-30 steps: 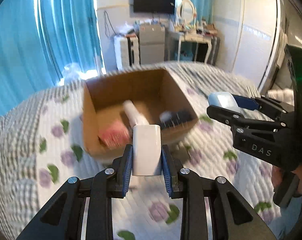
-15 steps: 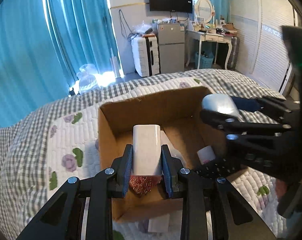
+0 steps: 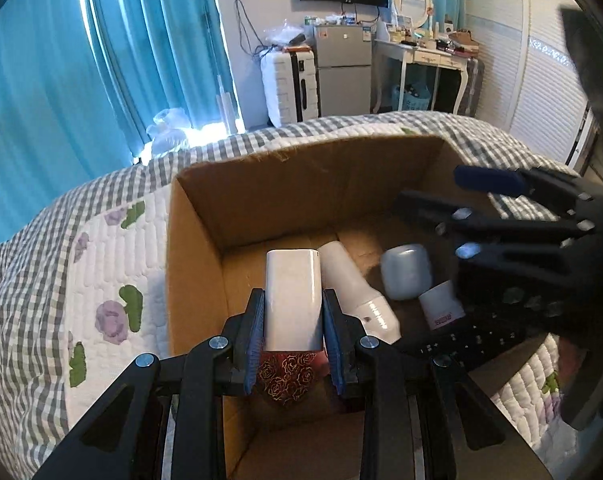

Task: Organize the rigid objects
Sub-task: 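Drop the earbud case and charger into the box, opening both grippers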

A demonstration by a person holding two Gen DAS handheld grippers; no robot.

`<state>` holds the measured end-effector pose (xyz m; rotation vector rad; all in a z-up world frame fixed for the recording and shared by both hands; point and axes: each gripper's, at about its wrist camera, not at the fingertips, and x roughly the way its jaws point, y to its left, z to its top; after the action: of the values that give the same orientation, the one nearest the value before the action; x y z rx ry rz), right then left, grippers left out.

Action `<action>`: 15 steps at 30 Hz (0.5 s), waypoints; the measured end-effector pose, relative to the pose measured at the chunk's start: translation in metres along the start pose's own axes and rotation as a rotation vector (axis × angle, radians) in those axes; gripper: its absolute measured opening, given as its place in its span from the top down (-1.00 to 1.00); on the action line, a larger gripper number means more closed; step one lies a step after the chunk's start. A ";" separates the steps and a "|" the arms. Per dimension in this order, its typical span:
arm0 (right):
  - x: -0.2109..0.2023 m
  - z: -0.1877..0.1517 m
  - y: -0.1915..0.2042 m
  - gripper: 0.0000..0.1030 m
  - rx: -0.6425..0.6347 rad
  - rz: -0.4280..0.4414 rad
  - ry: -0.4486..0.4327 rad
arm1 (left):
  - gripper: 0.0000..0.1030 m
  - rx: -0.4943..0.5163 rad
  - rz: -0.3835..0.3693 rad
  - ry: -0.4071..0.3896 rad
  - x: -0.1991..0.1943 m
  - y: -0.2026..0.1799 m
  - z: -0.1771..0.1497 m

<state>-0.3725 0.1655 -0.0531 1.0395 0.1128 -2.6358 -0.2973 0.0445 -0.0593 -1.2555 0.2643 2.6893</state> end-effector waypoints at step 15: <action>-0.061 -0.009 -0.027 -0.41 0.076 -0.044 -0.039 | -0.66 0.027 0.011 -0.014 -0.013 -0.018 -0.001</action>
<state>-0.3329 0.2086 -0.0192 1.0205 0.0279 -2.7176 -0.2844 0.0608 -0.0520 -1.2308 0.3058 2.6932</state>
